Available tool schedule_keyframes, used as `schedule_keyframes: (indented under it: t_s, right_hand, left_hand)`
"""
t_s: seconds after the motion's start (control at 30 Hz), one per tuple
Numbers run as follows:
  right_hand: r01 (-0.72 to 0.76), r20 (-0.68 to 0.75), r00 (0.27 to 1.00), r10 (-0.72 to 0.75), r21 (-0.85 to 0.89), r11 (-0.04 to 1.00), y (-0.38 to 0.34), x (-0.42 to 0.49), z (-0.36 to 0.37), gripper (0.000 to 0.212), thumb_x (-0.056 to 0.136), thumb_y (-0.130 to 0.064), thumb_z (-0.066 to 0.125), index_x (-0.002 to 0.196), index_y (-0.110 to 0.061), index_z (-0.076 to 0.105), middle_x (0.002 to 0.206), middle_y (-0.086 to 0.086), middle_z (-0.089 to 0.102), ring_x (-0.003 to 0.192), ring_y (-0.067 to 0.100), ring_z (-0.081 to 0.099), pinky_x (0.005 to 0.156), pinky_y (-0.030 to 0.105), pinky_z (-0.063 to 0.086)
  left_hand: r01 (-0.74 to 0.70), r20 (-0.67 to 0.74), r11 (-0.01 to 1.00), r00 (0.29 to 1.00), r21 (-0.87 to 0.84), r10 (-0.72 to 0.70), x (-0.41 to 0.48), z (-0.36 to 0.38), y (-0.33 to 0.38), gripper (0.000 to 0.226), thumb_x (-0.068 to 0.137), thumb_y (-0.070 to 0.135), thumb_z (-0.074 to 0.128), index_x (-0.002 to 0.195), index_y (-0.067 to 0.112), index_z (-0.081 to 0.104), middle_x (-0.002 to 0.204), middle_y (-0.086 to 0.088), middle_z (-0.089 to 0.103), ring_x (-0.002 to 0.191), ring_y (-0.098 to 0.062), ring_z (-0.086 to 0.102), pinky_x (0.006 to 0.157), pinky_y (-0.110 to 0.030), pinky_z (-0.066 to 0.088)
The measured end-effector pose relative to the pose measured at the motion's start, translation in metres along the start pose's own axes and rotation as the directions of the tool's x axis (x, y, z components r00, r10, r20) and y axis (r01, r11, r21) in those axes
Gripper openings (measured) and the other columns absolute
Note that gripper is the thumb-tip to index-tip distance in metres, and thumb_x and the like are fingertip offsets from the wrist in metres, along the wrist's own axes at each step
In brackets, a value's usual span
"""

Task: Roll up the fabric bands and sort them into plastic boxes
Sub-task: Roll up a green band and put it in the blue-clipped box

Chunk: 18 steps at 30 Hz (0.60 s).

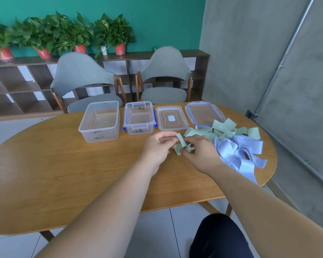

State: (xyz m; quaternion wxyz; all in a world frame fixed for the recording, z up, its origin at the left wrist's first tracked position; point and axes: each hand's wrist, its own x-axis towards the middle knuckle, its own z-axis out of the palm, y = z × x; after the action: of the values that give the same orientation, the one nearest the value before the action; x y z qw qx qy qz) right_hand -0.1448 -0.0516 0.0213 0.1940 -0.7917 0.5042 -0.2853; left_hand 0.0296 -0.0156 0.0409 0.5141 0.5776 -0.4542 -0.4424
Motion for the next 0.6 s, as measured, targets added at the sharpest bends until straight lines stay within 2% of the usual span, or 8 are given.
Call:
schedule_keyframes:
  t_s: [0.13,0.3,0.37,0.43,0.47,0.53,0.6]
  right_hand:
    - [-0.004,-0.015,1.000,0.004,0.056,0.998,-0.007,0.004,0.000,0.018,0.102,-0.037,0.057,0.111,-0.029,0.071,0.098,-0.004,0.064,0.100,0.015,0.055,0.085,0.037,0.050]
    - [-0.030,-0.146,0.988,0.053,0.155,0.987,-0.023,0.010,-0.009,0.025,0.106,-0.015,0.043,0.104,-0.012,0.067,0.085,0.006,0.061,0.079,0.027,0.057,0.066,0.040,0.045]
    - [0.010,-0.212,0.977,0.018,0.130,0.991,-0.031,0.013,-0.018,0.024,0.105,-0.011,0.042,0.091,-0.017,0.061,0.080,0.001,0.057,0.077,0.025,0.053,0.061,0.034,0.038]
    - [0.064,-0.270,0.962,-0.040,0.078,0.995,-0.037,0.018,-0.028,0.028,0.105,-0.010,0.043,0.085,-0.025,0.054,0.079,-0.006,0.053,0.082,0.022,0.050,0.064,0.026,0.033]
    - [0.092,-0.300,0.951,-0.071,0.055,0.994,-0.039,0.022,-0.032,0.026,0.106,-0.011,0.044,0.089,-0.025,0.058,0.083,-0.007,0.055,0.086,0.022,0.052,0.067,0.025,0.035]
    - [0.129,-0.358,0.927,-0.115,0.014,0.992,-0.041,0.029,-0.041,0.023,0.107,-0.017,0.047,0.112,-0.020,0.069,0.100,-0.005,0.066,0.099,0.020,0.057,0.080,0.027,0.043]
    - [0.143,-0.423,0.897,-0.130,-0.001,0.990,-0.049,0.033,-0.052,0.026,0.107,-0.019,0.051,0.123,-0.023,0.071,0.107,-0.009,0.070,0.102,0.014,0.057,0.084,0.022,0.041]
  left_hand:
    - [-0.030,0.044,0.999,0.999,-0.021,0.031,-0.001,-0.008,0.013,0.028,0.101,0.011,0.065,0.122,0.026,0.074,0.106,0.013,0.079,0.100,-0.013,0.073,0.087,-0.033,0.056]
    - [-0.093,0.007,0.996,0.996,-0.011,0.093,-0.001,-0.011,0.025,0.033,0.099,0.009,0.067,0.125,0.029,0.071,0.108,0.015,0.078,0.105,-0.011,0.071,0.091,-0.033,0.057]
    - [-0.120,-0.044,0.993,0.992,0.010,0.120,0.000,-0.013,0.028,0.034,0.097,0.013,0.072,0.124,0.033,0.071,0.107,0.016,0.077,0.106,-0.008,0.069,0.096,-0.036,0.057]
    - [-0.139,-0.066,0.989,0.988,0.043,0.141,0.000,-0.016,0.032,0.035,0.095,0.017,0.075,0.123,0.038,0.071,0.107,0.018,0.076,0.105,-0.008,0.068,0.099,-0.041,0.057]
    - [-0.148,-0.068,0.987,0.986,0.059,0.152,0.001,-0.018,0.034,0.035,0.095,0.020,0.076,0.123,0.040,0.070,0.108,0.019,0.075,0.105,-0.008,0.068,0.100,-0.042,0.057]
    - [-0.164,-0.062,0.982,0.983,0.094,0.171,0.000,-0.021,0.040,0.035,0.095,0.024,0.076,0.124,0.043,0.069,0.111,0.022,0.073,0.107,-0.008,0.066,0.100,-0.043,0.057]
    - [-0.184,-0.054,0.975,0.980,0.128,0.192,-0.001,-0.023,0.047,0.036,0.095,0.027,0.076,0.126,0.044,0.068,0.114,0.025,0.071,0.111,-0.008,0.064,0.100,-0.039,0.056]
